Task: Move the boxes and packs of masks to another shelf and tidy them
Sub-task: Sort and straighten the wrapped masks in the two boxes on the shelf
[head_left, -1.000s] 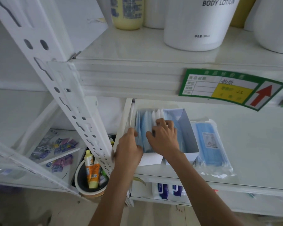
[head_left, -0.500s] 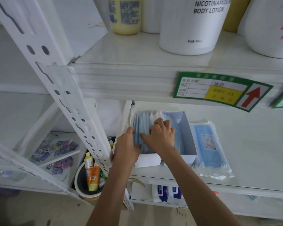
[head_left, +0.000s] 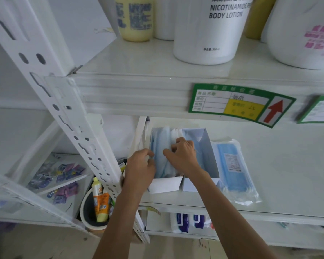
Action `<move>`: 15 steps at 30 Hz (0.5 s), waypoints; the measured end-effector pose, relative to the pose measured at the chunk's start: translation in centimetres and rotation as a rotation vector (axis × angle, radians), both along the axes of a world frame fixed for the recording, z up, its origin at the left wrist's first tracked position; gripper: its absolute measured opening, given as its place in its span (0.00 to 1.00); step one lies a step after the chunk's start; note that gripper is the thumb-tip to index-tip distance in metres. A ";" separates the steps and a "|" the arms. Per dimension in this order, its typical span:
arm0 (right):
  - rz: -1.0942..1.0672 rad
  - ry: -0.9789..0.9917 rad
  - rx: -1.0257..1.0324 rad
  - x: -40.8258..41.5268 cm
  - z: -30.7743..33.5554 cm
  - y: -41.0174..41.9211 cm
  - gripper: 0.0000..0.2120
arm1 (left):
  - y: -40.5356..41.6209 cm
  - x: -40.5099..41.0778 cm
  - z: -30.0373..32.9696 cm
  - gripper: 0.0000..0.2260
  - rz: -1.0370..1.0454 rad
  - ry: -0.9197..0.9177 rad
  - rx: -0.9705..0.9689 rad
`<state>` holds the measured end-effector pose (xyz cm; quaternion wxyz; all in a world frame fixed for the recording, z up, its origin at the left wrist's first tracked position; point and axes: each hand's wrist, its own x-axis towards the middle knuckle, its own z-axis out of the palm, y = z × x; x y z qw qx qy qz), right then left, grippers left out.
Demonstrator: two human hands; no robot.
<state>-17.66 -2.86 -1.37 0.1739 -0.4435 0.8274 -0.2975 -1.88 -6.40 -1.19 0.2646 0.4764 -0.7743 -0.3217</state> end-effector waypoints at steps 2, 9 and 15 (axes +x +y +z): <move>0.007 -0.002 -0.003 0.0 -0.1 0.1 0.20 | -0.1 0.0 -0.1 0.14 -0.055 0.001 0.003; 0.018 0.112 0.024 0.7 -0.8 -0.2 0.23 | 0.1 -0.1 -0.5 0.18 -0.104 -0.209 -0.053; -0.024 0.091 -0.033 0.4 -0.7 0.1 0.16 | 0.3 0.1 -1.1 0.13 -0.106 -0.137 -0.012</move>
